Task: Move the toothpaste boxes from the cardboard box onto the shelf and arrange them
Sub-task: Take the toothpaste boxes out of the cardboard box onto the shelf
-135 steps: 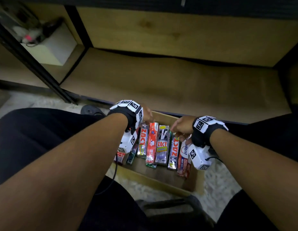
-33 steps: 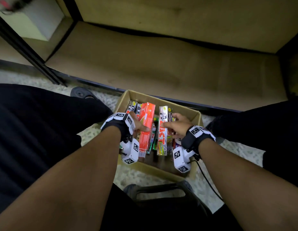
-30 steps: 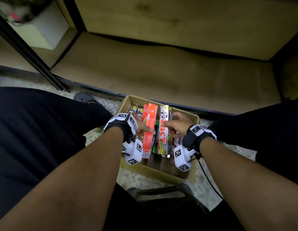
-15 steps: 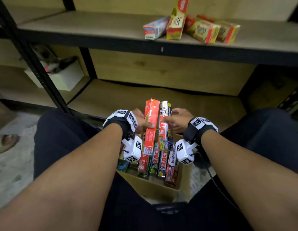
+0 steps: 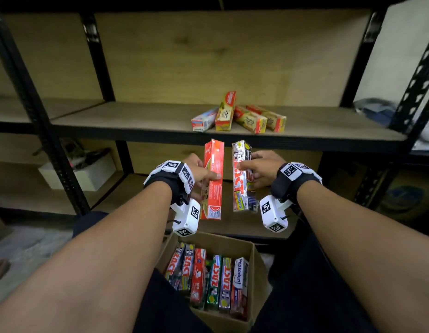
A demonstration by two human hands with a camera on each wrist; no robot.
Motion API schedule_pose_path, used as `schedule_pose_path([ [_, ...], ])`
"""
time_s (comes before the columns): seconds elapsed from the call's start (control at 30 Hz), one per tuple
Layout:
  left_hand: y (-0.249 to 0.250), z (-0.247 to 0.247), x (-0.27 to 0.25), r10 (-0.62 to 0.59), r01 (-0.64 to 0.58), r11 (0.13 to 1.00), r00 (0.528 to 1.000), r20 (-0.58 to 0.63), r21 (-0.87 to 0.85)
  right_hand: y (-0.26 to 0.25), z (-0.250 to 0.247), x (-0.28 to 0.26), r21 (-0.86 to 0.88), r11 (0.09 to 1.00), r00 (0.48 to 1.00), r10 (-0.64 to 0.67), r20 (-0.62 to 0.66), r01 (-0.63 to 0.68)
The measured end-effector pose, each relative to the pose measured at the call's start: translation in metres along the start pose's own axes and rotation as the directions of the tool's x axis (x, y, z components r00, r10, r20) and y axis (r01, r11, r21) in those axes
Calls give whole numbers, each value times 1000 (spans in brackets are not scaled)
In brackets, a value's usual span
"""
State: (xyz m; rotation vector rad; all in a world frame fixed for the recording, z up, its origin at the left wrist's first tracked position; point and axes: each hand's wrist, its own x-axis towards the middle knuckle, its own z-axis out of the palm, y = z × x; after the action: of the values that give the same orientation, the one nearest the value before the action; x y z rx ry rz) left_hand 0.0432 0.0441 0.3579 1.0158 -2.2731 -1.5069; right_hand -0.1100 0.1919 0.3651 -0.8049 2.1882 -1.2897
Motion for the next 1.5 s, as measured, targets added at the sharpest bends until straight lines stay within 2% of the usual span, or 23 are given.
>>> schedule_pose_path([
  [0.1,25,-8,10,70,-68,997,996,-52,36,-26,-19,2,-27,999,999,-27,-40,26],
  [0.2,49,-17,34,178,-152,961,980,-93,230,-51,-37,10,-46,997,992,-64,-109,59],
  [0.27,67,-23,44,222,-186,941,970,-103,283,-66,-46,19,-41,997,982,-79,-172,73],
  [0.37,85,-33,61,256,-193,906,959,-125,377,-81,-59,48,-71,991,966,-127,-226,114],
  [0.43,94,-41,75,288,-183,872,942,-174,455,-86,-68,79,-134,980,961,-176,-215,150],
  [0.5,102,-49,91,326,-186,852,919,-220,489,-106,-69,82,-169,972,957,-196,-214,161],
  [0.7,122,-66,134,389,-253,814,906,-167,523,-128,-83,125,-370,919,931,-247,-269,137],
  [0.87,140,-75,169,383,-270,838,910,-158,475,-142,-93,162,-560,820,921,-301,-246,119],
  [1.1,138,-89,218,322,-161,812,926,-200,561,-145,-94,206,-742,670,943,-260,-206,23],
  [1.23,129,-95,242,266,-117,829,942,-203,546,-138,-91,226,-799,602,958,-229,-173,-1],
  [1.5,111,-103,266,180,-64,896,957,-228,440,-132,-94,241,-789,613,945,-231,-230,-42],
])
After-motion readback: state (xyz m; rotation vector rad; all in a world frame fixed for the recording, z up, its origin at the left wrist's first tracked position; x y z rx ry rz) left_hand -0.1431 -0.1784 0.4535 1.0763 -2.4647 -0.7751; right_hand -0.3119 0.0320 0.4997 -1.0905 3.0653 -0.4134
